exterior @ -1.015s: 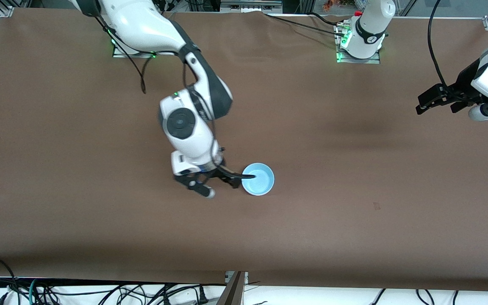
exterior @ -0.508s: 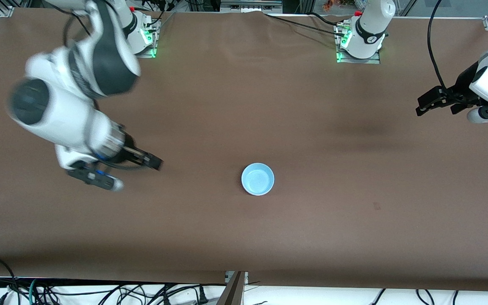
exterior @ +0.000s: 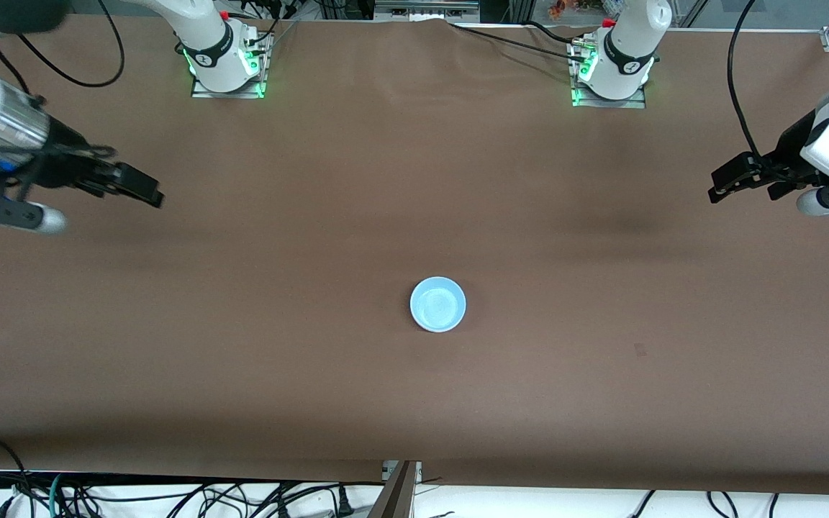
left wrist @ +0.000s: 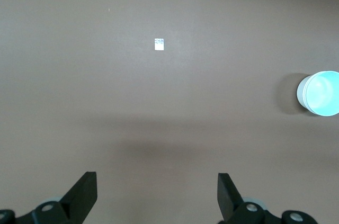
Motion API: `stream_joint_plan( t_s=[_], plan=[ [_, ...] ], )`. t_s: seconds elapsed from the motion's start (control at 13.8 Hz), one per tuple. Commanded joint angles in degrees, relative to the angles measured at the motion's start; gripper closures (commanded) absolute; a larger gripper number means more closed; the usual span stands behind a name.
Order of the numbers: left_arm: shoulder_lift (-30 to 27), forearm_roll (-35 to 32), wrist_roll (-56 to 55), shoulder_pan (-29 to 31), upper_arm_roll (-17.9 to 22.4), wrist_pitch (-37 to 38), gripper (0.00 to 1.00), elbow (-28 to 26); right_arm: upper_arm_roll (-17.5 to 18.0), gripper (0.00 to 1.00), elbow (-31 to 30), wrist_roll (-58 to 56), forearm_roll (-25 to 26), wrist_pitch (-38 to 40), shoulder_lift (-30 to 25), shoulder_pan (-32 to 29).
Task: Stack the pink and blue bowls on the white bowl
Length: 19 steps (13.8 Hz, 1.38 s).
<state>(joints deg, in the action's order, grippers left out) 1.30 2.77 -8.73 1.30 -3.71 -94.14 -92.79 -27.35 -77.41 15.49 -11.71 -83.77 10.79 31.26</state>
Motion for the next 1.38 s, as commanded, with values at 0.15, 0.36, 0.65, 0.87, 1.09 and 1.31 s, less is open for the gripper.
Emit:
stream_joint_plan(
  t_s=[0.15, 0.36, 0.65, 0.87, 1.09, 1.31],
  plan=[
    [1.33, -4.61, 3.61, -0.25, -0.68, 0.62, 0.00, 2.18, -0.87, 0.00, -16.19, -5.02, 5.99, -6.67, -11.23, 0.82],
    [1.25, -4.62, 6.09, -0.07, -0.77, 0.62, 0.00, 2.26, -0.87, 0.00, -15.23, -6.61, 6.97, -6.85, -10.88, 0.82],
    [1.25, -4.36, 6.45, -0.07, -0.77, 0.71, 0.00, 2.09, -0.78, 0.00, -13.39, -7.66, 7.58, -6.23, -10.79, 0.82],
    [1.33, -4.36, 6.45, -0.07, -0.77, 0.71, 0.00, 1.83, -0.87, 0.00, -12.68, -9.51, 9.24, -5.27, -10.88, 0.82],
    [1.33, -4.36, 6.45, -0.07, -0.77, 0.71, 0.00, 1.65, 0.88, 0.00, -12.68, -12.32, 10.83, -4.39, -10.97, -1.18],
    [1.42, -4.36, 6.45, -0.07, -0.77, 0.71, 0.00, 1.74, 15.96, 0.00, -12.68, -11.27, 10.83, -4.30, -10.97, -15.48]
  ],
)
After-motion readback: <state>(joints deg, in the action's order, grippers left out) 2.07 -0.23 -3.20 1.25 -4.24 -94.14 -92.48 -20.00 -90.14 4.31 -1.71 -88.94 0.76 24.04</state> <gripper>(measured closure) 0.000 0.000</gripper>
